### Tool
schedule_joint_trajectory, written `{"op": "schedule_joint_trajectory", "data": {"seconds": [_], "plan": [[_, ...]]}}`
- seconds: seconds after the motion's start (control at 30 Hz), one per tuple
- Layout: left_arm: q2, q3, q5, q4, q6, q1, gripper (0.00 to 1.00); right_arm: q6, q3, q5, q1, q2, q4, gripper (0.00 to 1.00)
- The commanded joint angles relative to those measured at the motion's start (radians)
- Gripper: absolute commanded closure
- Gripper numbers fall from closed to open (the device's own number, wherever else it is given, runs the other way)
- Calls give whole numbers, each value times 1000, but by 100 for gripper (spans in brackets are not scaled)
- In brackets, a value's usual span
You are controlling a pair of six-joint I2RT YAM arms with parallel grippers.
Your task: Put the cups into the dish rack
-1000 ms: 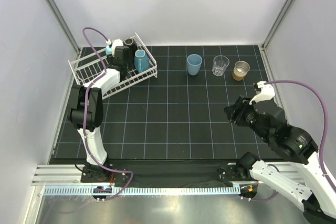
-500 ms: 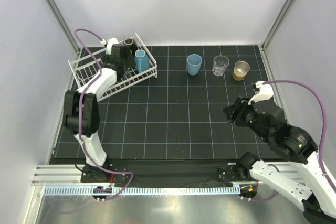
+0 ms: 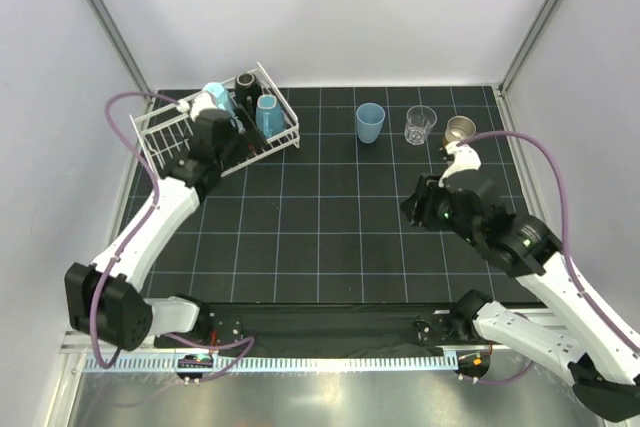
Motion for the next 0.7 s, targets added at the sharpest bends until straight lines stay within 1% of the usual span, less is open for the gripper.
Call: {"op": "schedule_joint_trajectory", "data": {"seconds": [0.0,0.07,0.1,0.17,0.2,0.3,0.33,0.43,0.47,0.5,0.57,0.6,0.67], "plan": [[-84,-86,106,-66,-76,-100,0,28,-8,-45,-1,64,103,48],[-139,-129,132,-92,-85,-160,0,44,-9,-51,-3,101,132,48],[-154,-138,173,-103,-90,-172,0,48,-8,-48,-4,142,158,47],[-208,-167,226,-116,-92,-192,0,65,8,-38,-6,191,183,47],[-226,-176,313,-115,-89,-196,0,74,18,-10,-10,249,197,48],[-288,-189,394,-158,-66,-202,0,99,67,31,-42,331,220,48],[-304,-190,424,-179,-50,-205,0,103,77,45,-78,377,232,47],[-393,-193,444,-257,-17,-206,0,142,115,41,-160,467,278,47],[-418,-195,442,-276,-12,-206,0,157,132,35,-220,487,290,48],[-473,-200,439,-308,-9,-206,0,185,143,25,-254,507,315,48],[-522,-218,433,-325,-12,-206,0,203,173,25,-327,568,341,47],[-567,-239,436,-336,-19,-206,0,212,181,25,-348,589,371,48],[-598,-259,451,-357,-33,-206,0,220,208,37,-400,644,404,47]]}}
